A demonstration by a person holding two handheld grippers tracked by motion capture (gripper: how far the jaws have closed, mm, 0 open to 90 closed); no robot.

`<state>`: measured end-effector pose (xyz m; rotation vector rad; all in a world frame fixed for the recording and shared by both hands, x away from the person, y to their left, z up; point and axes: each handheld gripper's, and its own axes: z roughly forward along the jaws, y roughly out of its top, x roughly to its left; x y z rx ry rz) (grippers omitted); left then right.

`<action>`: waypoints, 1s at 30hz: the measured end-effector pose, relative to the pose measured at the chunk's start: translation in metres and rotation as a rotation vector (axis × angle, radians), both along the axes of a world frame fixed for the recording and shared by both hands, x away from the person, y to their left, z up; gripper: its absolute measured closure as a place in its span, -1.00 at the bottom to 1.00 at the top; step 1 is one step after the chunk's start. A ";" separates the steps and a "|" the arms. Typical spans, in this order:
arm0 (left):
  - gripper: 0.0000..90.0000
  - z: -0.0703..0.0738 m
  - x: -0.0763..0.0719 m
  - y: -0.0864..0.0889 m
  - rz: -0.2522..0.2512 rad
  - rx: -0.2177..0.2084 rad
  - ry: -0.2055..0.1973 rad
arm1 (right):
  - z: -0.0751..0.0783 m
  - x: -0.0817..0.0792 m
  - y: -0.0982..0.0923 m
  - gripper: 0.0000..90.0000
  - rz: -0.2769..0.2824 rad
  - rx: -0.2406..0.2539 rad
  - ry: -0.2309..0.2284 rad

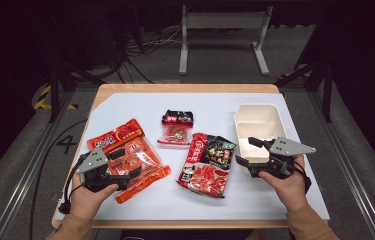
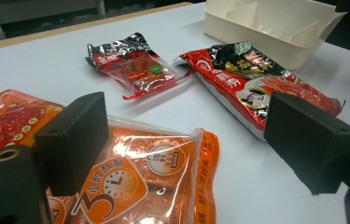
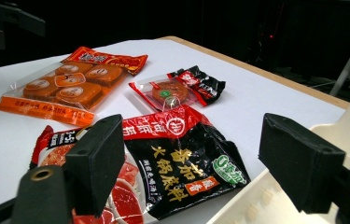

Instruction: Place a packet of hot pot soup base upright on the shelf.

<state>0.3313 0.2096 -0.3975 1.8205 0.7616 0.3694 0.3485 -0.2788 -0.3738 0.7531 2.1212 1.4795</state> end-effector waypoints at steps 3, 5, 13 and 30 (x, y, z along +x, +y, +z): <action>-0.66 0.001 0.000 -0.003 0.003 -0.010 0.007 | 0.000 0.000 0.000 -0.49 -0.001 -0.001 -0.004; -0.66 0.002 0.001 -0.005 -0.006 -0.020 0.010 | -0.001 -0.001 0.000 -0.49 0.000 0.000 -0.005; -0.66 0.009 0.010 -0.019 -0.011 0.000 0.034 | 0.002 -0.002 -0.003 -0.49 -0.012 -0.003 -0.005; -0.67 0.024 0.052 -0.069 -0.086 0.011 0.047 | 0.005 -0.006 -0.008 -0.19 0.033 -0.004 -0.031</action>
